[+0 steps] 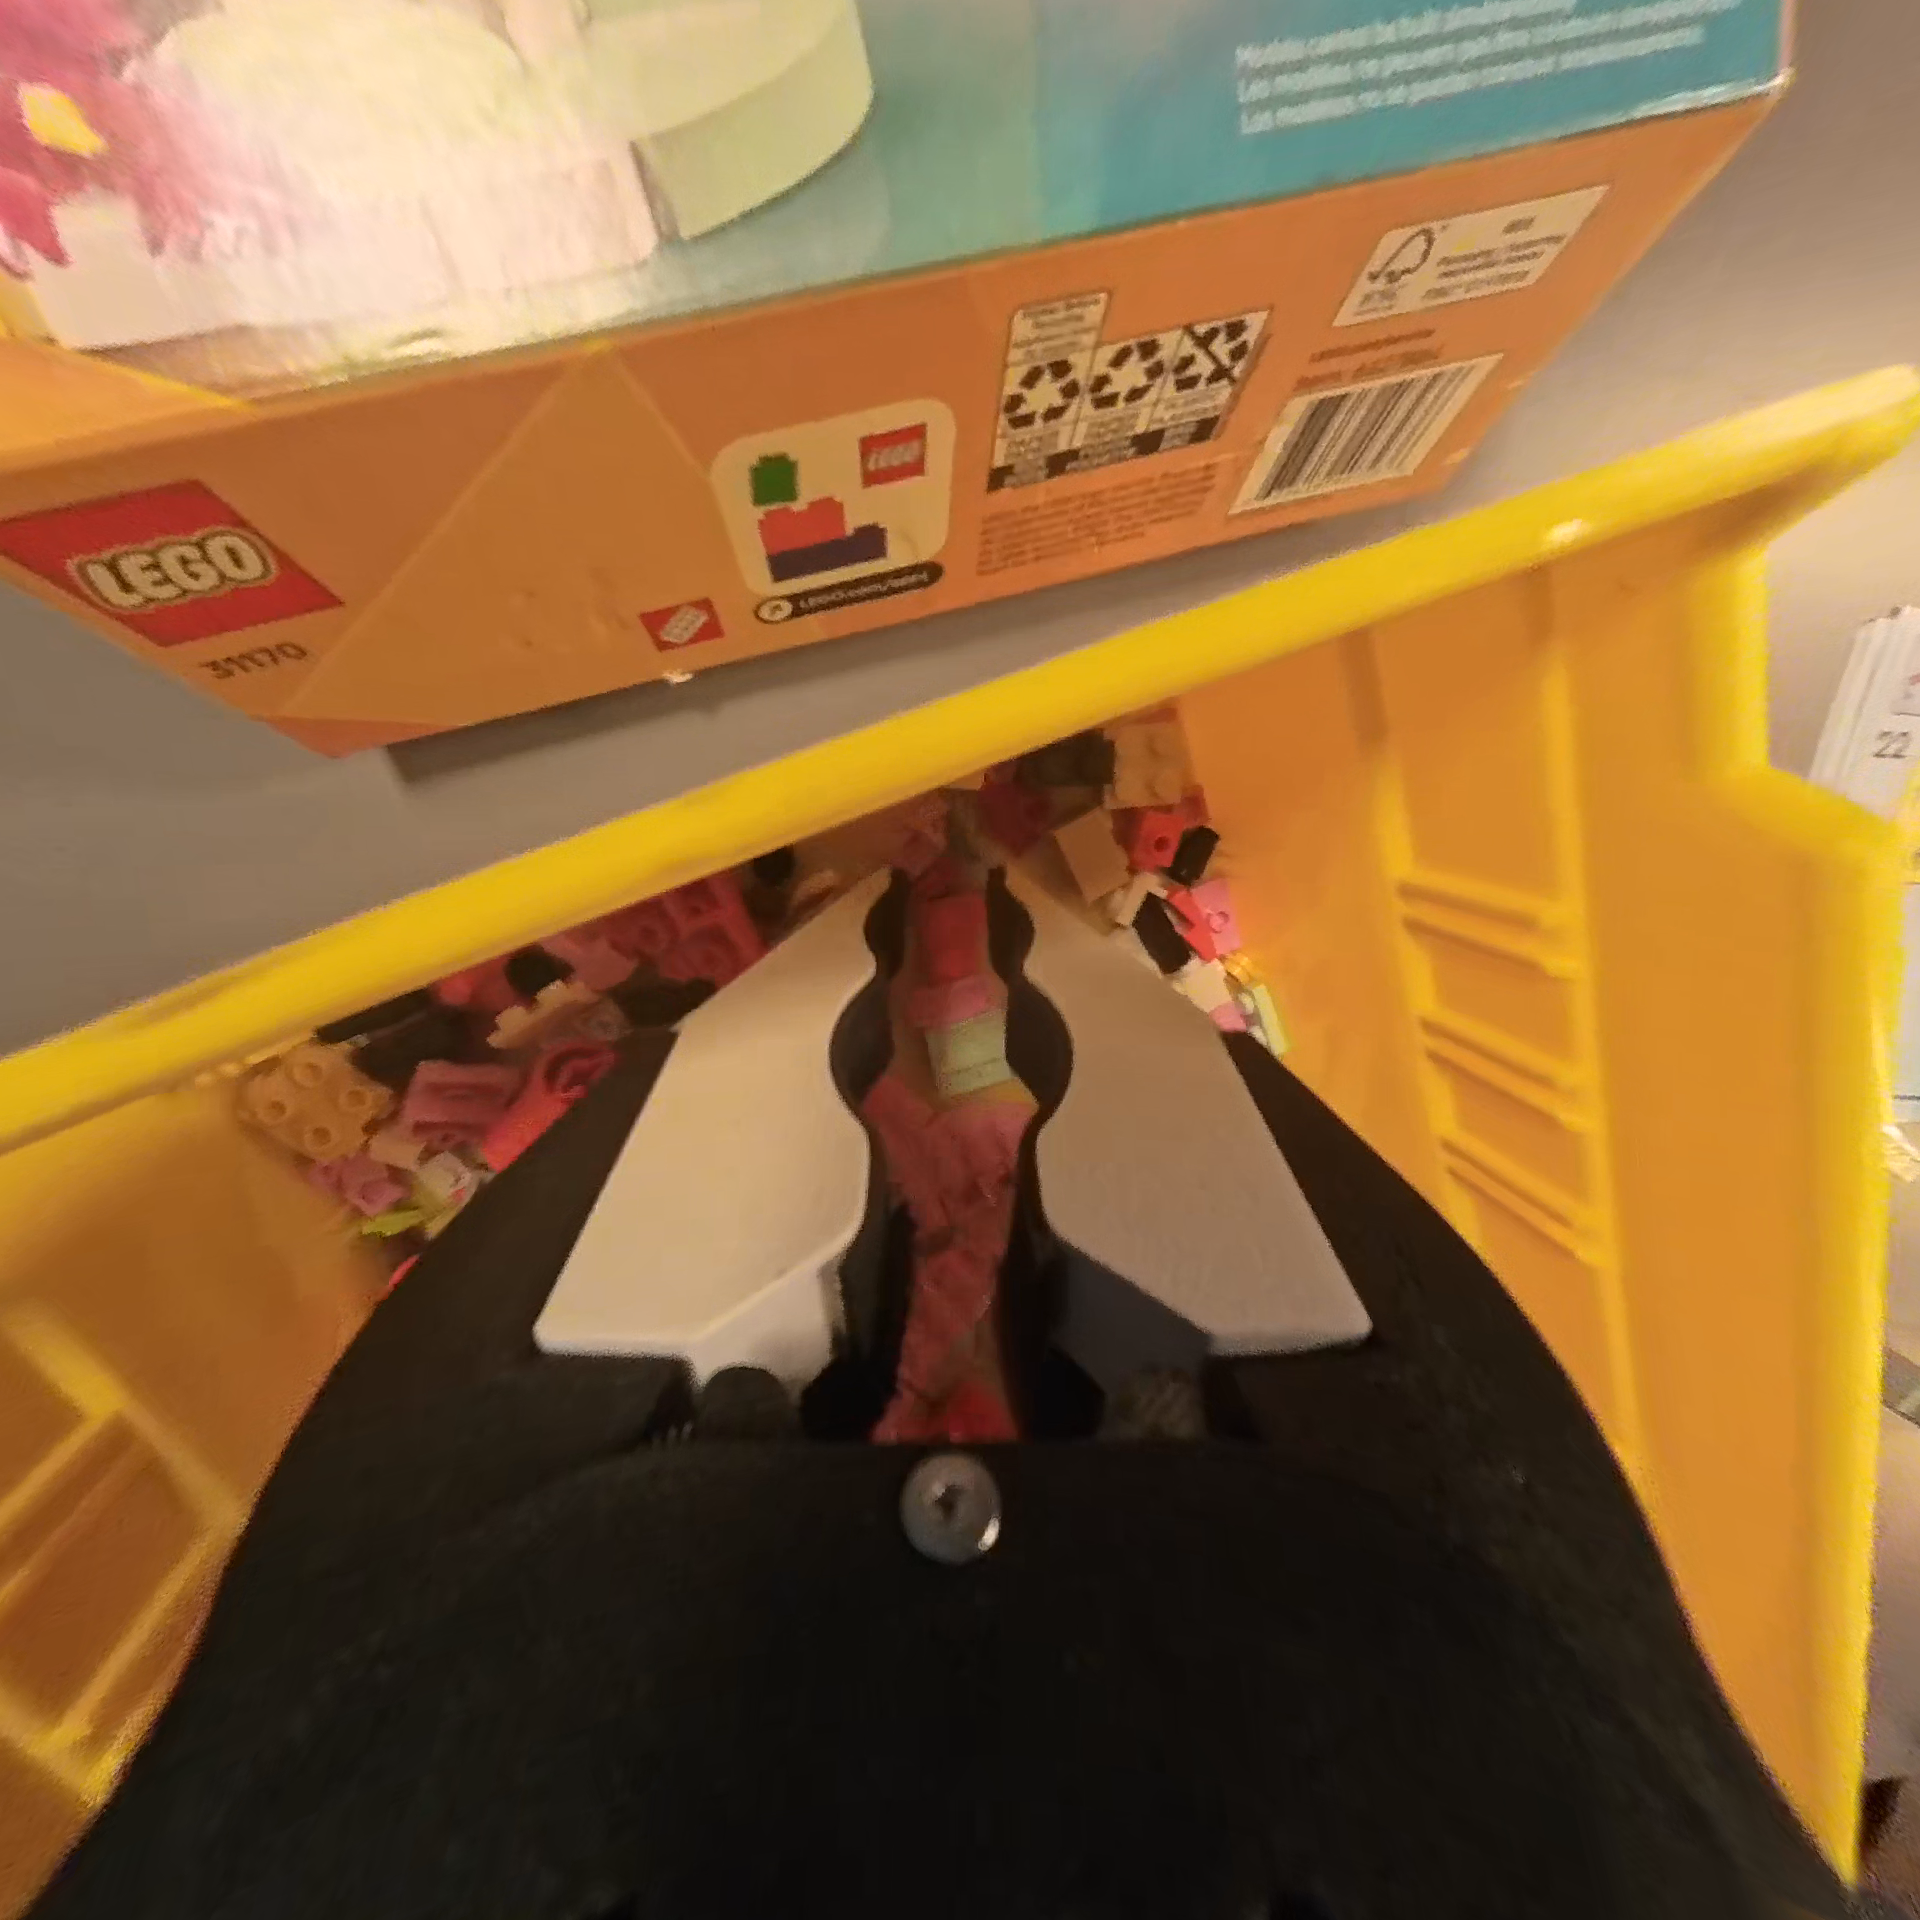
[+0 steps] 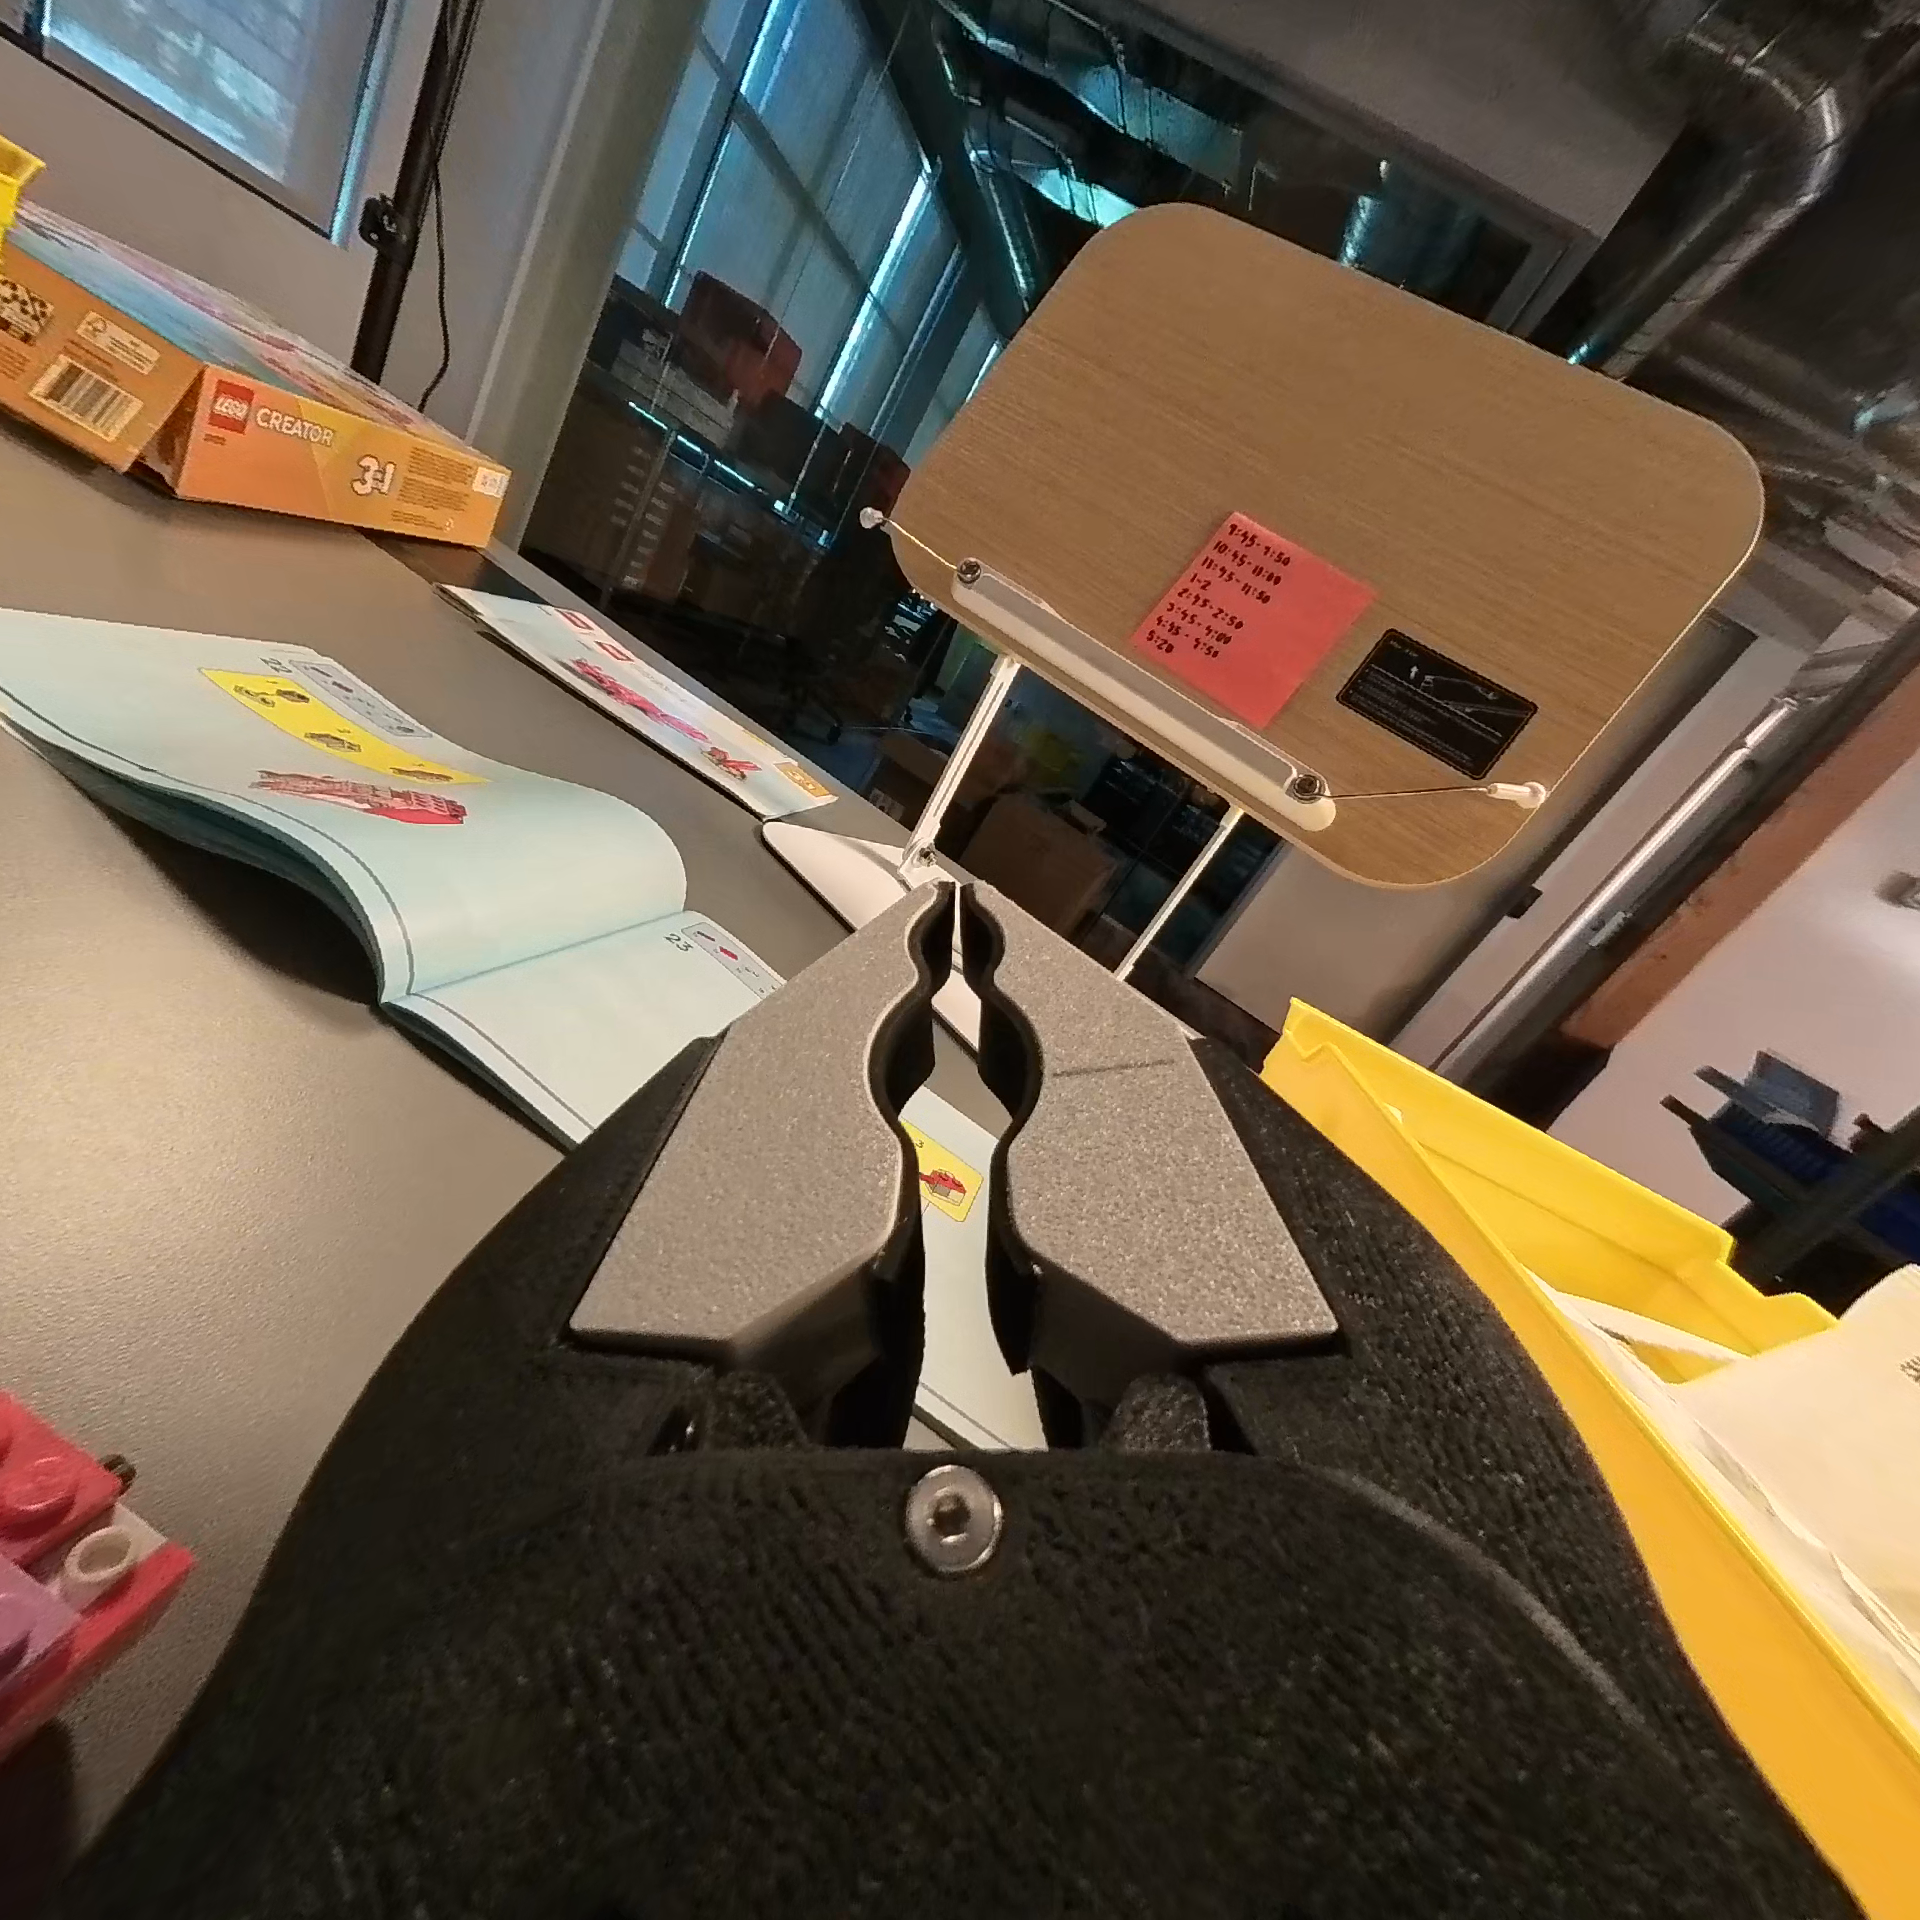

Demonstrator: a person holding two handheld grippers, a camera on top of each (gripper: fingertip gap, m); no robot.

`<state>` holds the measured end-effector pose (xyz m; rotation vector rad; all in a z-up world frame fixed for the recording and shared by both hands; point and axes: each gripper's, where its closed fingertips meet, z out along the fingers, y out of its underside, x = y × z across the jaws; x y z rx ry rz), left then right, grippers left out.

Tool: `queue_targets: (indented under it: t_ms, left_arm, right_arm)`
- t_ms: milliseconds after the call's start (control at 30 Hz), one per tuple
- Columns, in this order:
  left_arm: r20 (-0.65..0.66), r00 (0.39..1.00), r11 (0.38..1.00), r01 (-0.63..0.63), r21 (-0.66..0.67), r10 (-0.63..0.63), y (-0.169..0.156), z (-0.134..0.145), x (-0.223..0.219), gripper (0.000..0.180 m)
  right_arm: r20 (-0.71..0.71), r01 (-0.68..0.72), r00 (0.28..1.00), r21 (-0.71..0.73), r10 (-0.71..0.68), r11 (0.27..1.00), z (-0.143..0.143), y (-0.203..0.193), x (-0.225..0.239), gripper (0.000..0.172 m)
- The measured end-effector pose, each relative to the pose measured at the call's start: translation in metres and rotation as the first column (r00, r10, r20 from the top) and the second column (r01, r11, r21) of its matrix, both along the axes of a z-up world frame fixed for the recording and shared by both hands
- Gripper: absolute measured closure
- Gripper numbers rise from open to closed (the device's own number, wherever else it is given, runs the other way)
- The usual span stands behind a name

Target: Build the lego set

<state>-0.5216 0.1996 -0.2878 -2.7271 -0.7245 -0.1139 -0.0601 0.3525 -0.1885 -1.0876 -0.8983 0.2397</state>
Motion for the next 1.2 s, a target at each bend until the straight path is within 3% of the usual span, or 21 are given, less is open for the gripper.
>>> queue_targets:
  t_ms: [100, 333, 567, 633, 700, 767, 833, 933, 1033, 1100, 1200]
  left_arm:
    - [-0.082, 0.995, 0.997, 0.055, -0.048, -0.059, -0.003, 0.000, -0.006, 0.167]
    - [-0.062, 0.992, 0.993, 0.105, -0.062, -0.109, -0.002, -0.004, -0.002, 0.176]
    - [-0.133, 0.971, 0.978, 0.188, -0.095, -0.199, -0.010, 0.000, -0.001, 0.178]
    - [-0.157, 0.961, 0.974, 0.224, -0.038, -0.227, -0.008, 0.017, 0.005, 0.178]
    - [-0.145, 0.964, 0.953, 0.248, 0.174, -0.225, 0.006, 0.055, 0.024, 0.178]
    - [-0.167, 0.954, 0.864, 0.296, 0.408, -0.248, 0.017, 0.107, 0.050, 0.178]
    - [-0.268, 0.918, 0.718, 0.396, 0.573, -0.292, 0.017, 0.157, 0.085, 0.178]
    - [-0.466, 0.797, 0.483, 0.604, 0.634, -0.385, 0.004, 0.198, 0.162, 0.178]
    - [-0.612, 0.679, 0.325, 0.733, 0.597, -0.407, -0.014, 0.205, 0.236, 0.178]
    - [-0.657, 0.632, 0.236, 0.770, 0.593, -0.411, -0.024, 0.201, 0.283, 0.178]
    - [-0.715, 0.567, 0.141, 0.813, 0.565, -0.409, -0.035, 0.184, 0.338, 0.178]
  right_arm:
    - [0.004, 0.000, 1.000, -0.001, 0.000, 1.000, -0.001, 0.000, 0.000, 0.172]
    - [0.004, -0.001, 1.000, -0.003, 0.001, 1.000, -0.001, 0.001, 0.000, 0.172]
    - [0.000, -0.004, 1.000, -0.004, 0.004, 1.000, -0.001, 0.000, 0.000, 0.172]
    - [-0.003, -0.006, 1.000, -0.006, 0.006, 1.000, -0.001, 0.000, 0.000, 0.172]
    - [-0.005, -0.009, 1.000, -0.007, 0.009, 1.000, -0.001, 0.000, 0.000, 0.172]
    - [-0.005, -0.011, 1.000, -0.007, 0.011, 1.000, -0.001, 0.000, -0.001, 0.172]
    - [-0.007, -0.017, 1.000, -0.002, 0.017, 1.000, 0.000, -0.001, -0.001, 0.172]
    - [-0.008, -0.045, 0.999, 0.014, 0.045, 0.999, 0.003, -0.007, -0.004, 0.172]
    - [-0.037, -0.106, 0.994, 0.029, 0.107, 0.994, 0.017, -0.020, -0.007, 0.172]
    - [-0.043, -0.230, 0.972, 0.011, 0.230, 0.973, 0.028, -0.043, -0.016, 0.171]
    - [0.085, -0.447, 0.891, -0.004, 0.446, 0.894, 0.031, -0.098, -0.035, 0.172]
